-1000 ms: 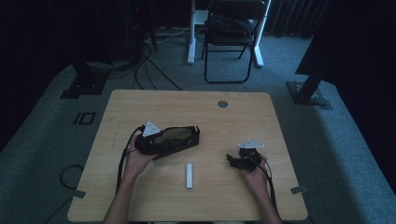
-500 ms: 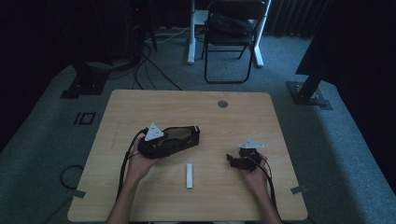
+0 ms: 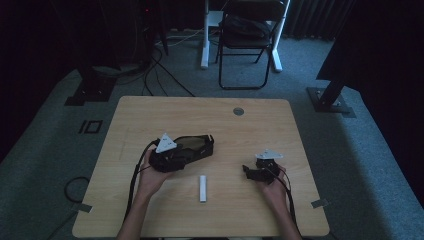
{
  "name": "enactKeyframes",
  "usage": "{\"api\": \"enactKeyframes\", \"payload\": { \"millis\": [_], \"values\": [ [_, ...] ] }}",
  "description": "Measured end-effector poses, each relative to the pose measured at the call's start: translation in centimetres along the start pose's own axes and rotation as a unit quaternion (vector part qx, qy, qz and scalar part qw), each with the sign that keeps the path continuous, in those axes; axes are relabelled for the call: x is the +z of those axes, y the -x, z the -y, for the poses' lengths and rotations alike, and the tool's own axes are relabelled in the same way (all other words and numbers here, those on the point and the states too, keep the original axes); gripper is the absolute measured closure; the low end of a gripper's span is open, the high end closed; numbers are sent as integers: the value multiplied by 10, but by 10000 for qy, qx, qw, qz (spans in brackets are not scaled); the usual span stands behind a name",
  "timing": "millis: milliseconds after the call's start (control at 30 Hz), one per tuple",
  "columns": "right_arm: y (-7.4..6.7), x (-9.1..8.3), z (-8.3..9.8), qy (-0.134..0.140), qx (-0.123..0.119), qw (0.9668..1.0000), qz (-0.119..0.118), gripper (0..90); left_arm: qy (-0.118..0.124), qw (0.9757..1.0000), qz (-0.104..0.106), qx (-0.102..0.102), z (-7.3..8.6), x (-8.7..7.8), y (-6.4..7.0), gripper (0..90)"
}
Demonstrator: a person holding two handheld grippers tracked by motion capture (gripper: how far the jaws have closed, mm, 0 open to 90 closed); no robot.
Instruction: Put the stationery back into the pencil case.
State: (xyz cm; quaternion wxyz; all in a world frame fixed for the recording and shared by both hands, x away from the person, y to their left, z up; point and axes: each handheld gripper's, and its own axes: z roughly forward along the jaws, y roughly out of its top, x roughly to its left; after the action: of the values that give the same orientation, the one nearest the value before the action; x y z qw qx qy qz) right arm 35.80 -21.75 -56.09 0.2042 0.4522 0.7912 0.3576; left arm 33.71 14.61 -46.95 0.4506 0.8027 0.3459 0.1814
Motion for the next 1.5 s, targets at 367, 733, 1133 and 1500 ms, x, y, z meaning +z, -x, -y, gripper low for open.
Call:
{"api": "enactKeyframes", "payload": {
  "millis": [367,733,1133,1500],
  "values": [
    [0,0,0,1,1,10000,0,271,-43,10000,44,48,2,-1,12,430],
    [0,0,0,1,1,10000,-1,271,-87,9998,123,156,5,3,25,430],
    [0,0,0,1,2,10000,-1,271,-123,9994,208,239,7,4,35,435],
    [0,0,0,3,1,10000,-1,271,-206,9989,242,352,10,8,43,442]
  ]
}}
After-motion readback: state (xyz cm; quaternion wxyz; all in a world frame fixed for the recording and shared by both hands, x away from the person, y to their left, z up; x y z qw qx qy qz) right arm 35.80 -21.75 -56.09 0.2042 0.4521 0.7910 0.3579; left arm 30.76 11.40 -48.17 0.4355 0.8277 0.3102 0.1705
